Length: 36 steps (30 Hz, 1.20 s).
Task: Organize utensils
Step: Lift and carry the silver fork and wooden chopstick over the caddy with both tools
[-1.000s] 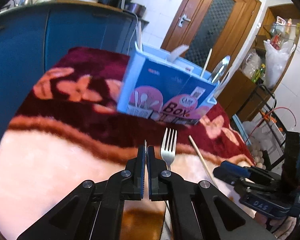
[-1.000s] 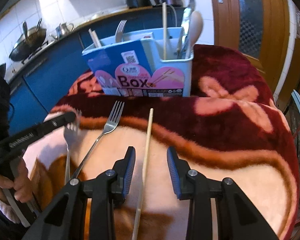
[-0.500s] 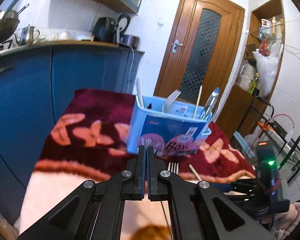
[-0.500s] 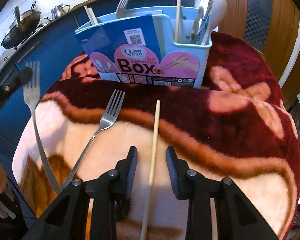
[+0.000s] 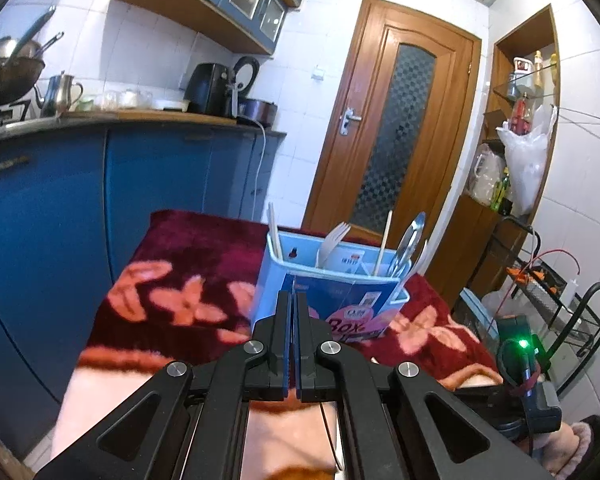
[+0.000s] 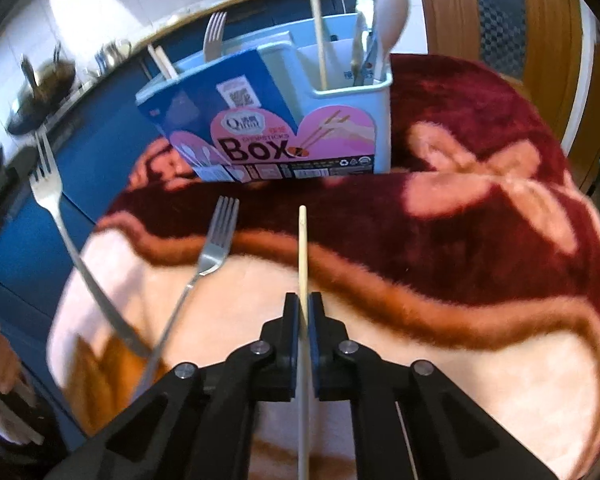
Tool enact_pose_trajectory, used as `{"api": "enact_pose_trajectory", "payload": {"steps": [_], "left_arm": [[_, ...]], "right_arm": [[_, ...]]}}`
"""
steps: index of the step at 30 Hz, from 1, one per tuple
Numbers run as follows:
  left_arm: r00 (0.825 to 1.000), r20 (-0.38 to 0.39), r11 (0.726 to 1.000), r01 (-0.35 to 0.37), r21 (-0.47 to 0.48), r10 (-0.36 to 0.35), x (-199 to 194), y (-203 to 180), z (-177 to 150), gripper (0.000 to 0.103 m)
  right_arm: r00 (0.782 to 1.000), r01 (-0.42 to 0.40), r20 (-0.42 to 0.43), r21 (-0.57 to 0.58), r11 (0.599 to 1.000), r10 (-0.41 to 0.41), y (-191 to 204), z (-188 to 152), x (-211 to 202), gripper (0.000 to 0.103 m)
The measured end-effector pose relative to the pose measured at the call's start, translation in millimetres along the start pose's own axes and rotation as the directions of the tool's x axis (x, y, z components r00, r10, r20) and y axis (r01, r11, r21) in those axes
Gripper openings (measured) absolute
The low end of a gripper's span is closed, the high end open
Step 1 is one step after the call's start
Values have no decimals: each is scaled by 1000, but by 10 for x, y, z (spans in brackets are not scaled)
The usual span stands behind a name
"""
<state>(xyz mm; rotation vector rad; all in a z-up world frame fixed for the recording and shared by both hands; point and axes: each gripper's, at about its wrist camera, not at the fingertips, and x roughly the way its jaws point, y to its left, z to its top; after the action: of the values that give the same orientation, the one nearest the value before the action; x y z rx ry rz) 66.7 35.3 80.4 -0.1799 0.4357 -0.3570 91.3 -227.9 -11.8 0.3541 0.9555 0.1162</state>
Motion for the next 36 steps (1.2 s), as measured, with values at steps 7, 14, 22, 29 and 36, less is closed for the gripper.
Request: {"api": "enact_pose_trajectory", "payload": {"steps": [7,14,22,29,36], "left_arm": [[998,68,999,-15,36,13,-134,-96,186,1],[993,115,998,-41,52,35,-176,-142,403,1],[974,218,995,-73,64,57,-222,-201,805,1],[956,278,988,-128,89,99,-126,-297,1074,1],[927,336,971,-215,107,168,75,-361,1187,1]], "right_arm": [[989,-39,144,8,999,37,15,-53,-312,6],[955,-65,290,19,998,57,-6,-83,-608,6],[929,-94,363,35,995,75,-88,-148,-712,6],[922,-105,378,39,994,83,-147,-190,-724,6],[899,-76,433,8,997,65,-128,-203,-840,6]]}}
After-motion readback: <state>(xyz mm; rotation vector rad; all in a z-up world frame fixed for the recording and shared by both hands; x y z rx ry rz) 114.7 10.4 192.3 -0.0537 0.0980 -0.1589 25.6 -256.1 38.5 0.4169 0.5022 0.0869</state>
